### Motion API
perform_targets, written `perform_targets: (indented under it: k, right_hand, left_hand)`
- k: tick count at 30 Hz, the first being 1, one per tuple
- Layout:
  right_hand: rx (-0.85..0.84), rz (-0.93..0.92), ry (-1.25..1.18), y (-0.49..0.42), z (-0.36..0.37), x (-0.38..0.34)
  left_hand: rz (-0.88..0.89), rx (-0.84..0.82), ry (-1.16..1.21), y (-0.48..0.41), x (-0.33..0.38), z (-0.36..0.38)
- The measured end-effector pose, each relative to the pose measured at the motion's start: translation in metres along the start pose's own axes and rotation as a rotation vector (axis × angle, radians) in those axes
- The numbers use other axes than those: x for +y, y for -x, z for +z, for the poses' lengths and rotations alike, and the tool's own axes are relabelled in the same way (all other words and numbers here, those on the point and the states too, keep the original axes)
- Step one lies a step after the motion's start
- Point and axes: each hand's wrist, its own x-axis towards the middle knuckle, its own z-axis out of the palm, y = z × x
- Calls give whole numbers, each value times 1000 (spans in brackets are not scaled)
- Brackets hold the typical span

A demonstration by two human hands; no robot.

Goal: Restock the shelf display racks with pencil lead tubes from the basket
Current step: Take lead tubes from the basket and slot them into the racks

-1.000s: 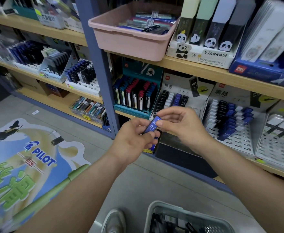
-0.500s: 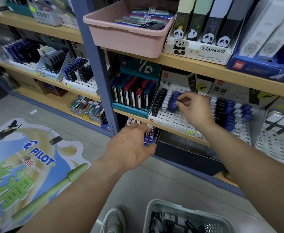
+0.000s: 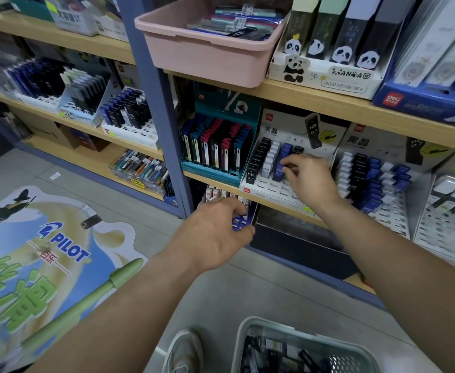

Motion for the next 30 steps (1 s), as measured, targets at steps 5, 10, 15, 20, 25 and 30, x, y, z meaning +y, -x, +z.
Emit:
perform_targets:
  k: [5, 10, 15, 20, 25, 30]
  right_hand:
    - [-63, 50, 17, 5, 6, -1]
    - [-49, 86, -48, 32, -18, -18]
    - [-287, 121, -32, 108, -53, -21]
    - [-520, 201, 77, 190, -73, 1]
    - [-632, 330, 59, 268, -73, 25]
    - [-693, 404, 28, 329, -46, 50]
  left_hand:
    - [7, 1, 28, -1, -2, 1]
    - [19, -16, 17, 0, 0, 3]
    - [64, -71, -33, 9, 13, 16]
    - [164, -178, -156, 33, 28, 54]
    - [177, -331, -295, 62, 21, 108]
    - [121, -491, -423, 91, -15, 178]
